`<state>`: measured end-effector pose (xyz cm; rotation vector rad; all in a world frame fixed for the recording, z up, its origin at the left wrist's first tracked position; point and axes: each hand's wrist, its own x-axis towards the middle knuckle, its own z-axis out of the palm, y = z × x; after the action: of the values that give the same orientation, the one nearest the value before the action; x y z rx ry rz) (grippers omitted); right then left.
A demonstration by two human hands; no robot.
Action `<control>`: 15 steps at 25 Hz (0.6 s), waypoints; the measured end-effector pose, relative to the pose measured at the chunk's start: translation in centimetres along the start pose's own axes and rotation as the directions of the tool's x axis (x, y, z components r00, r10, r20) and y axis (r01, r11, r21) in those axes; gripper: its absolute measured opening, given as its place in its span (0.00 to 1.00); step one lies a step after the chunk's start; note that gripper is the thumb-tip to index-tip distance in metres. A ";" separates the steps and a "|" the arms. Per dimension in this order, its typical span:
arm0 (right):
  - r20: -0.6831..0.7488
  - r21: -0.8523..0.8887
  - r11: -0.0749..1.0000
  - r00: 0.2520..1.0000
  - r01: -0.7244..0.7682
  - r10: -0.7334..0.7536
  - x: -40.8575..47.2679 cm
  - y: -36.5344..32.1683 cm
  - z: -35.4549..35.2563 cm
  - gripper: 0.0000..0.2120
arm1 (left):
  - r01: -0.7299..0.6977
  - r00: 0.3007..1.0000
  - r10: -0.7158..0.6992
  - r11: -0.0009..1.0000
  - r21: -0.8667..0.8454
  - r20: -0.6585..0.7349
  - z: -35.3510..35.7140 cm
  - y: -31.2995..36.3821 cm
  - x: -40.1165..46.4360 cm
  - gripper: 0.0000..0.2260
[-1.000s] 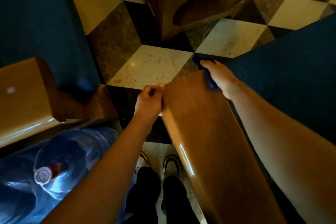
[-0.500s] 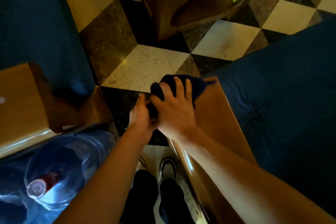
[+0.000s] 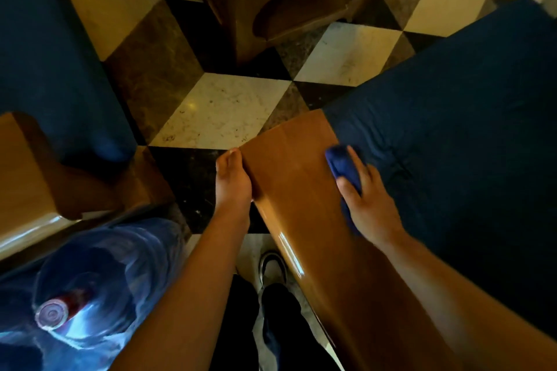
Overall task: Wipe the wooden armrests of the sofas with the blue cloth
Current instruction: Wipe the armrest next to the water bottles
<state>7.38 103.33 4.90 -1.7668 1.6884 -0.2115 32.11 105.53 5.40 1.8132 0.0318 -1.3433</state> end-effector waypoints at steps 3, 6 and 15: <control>-0.009 -0.399 0.912 0.994 0.095 -0.108 -10.1 2.3 1.6 0.28 | 0.101 0.993 -0.104 0.993 -0.066 -0.055 0.3 -0.9 -1.4 0.22; 0.141 -0.432 0.831 0.936 0.350 -0.321 -13.1 -1.6 5.9 0.30 | 0.259 0.963 -0.267 0.954 -0.151 -0.035 -0.4 -0.9 -1.5 0.27; 0.058 -0.450 0.749 0.853 0.486 -0.518 -10.0 -5.7 9.6 0.22 | 0.202 0.979 -0.201 0.979 0.012 -0.047 -2.1 -1.5 -1.8 0.26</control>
<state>15.84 115.62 4.10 -2.5874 1.3304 -0.1201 32.20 108.64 6.02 1.8943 0.2350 -1.4451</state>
